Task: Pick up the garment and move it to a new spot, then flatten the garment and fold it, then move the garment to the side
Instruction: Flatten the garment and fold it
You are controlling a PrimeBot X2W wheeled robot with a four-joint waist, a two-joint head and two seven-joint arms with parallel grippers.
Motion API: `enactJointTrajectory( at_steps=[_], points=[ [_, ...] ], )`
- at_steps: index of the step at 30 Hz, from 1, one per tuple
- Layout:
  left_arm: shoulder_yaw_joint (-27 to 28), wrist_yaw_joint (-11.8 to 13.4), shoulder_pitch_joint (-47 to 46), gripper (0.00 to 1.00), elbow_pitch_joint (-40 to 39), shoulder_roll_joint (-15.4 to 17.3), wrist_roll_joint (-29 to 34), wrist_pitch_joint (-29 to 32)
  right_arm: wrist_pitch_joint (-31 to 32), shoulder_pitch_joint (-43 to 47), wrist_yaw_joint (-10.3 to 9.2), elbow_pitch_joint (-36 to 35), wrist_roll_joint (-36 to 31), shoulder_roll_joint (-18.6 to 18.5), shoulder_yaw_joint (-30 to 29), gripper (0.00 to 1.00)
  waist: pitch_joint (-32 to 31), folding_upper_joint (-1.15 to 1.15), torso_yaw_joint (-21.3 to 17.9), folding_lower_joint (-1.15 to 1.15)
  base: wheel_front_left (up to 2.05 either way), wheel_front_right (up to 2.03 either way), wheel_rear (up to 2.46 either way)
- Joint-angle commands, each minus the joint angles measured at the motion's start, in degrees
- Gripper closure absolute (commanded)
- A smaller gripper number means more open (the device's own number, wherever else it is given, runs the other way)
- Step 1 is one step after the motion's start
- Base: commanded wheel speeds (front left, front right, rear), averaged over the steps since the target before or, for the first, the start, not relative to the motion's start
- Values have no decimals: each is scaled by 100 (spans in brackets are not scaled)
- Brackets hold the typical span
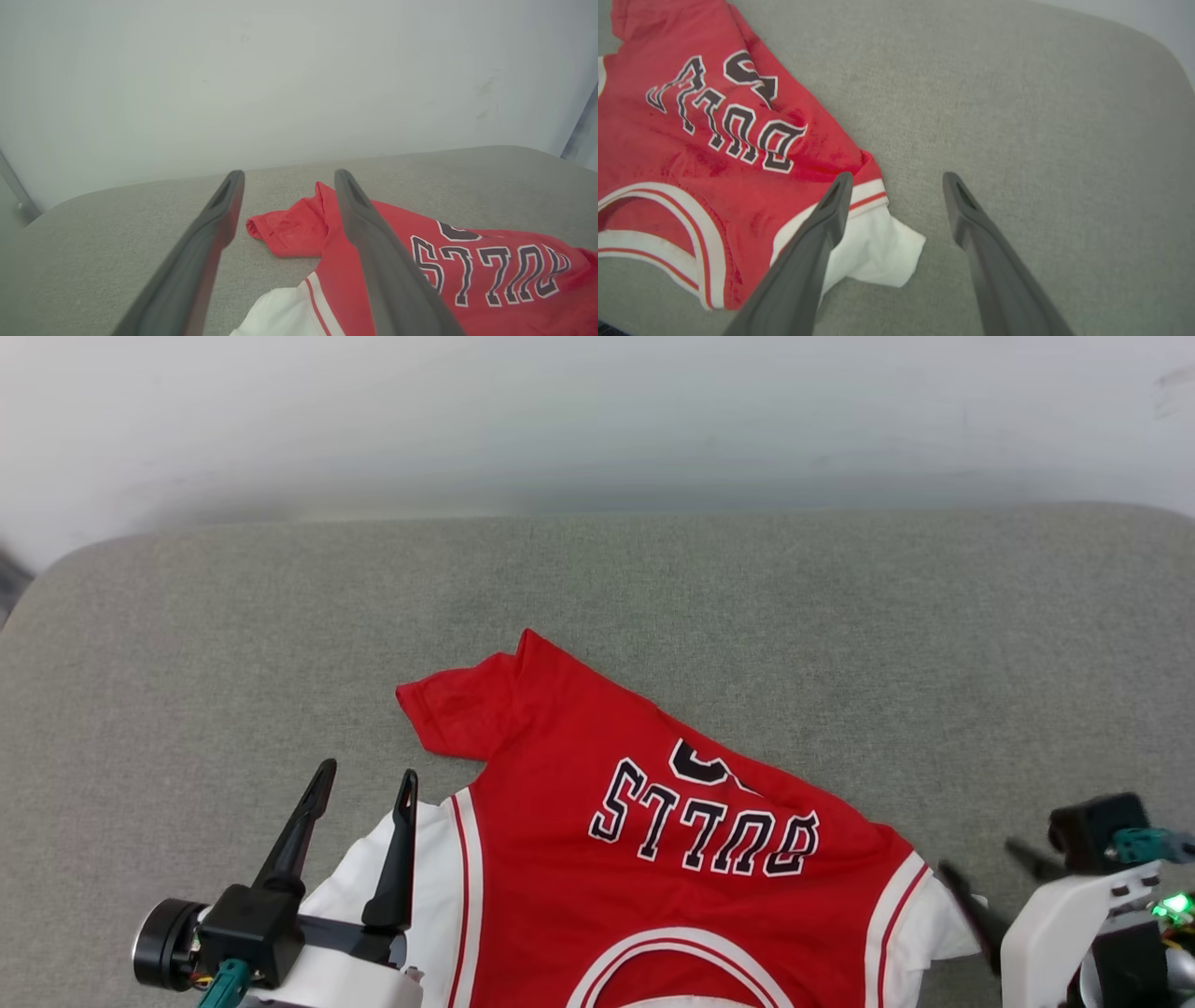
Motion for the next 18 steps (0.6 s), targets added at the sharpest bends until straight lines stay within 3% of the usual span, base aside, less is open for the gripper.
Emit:
enactJointTrajectory(
  at_steps=[1,4,9,14,18],
  points=[
    [34,-55,-114,0,-13,-49,51,-14,779,121,-3,-171,332,-143,56,0,95,0,15,0,0,0,0],
    [28,-118,-192,0,-16,-127,99,-14,1754,150,-3,-380,605,-421,89,0,224,0,77,0,0,0,0],
    [20,-186,-343,0,10,-196,142,-14,2698,8,-3,-368,698,-334,-100,0,477,0,236,0,0,0,0],
    [9,-241,-458,0,35,-253,196,-15,3062,-133,-3,-184,555,-282,-152,0,697,0,427,0,0,0,0],
    [3,-257,-579,0,37,-293,218,-15,2913,-173,-3,210,401,-362,-26,0,886,0,599,0,0,0,0]
  ],
)
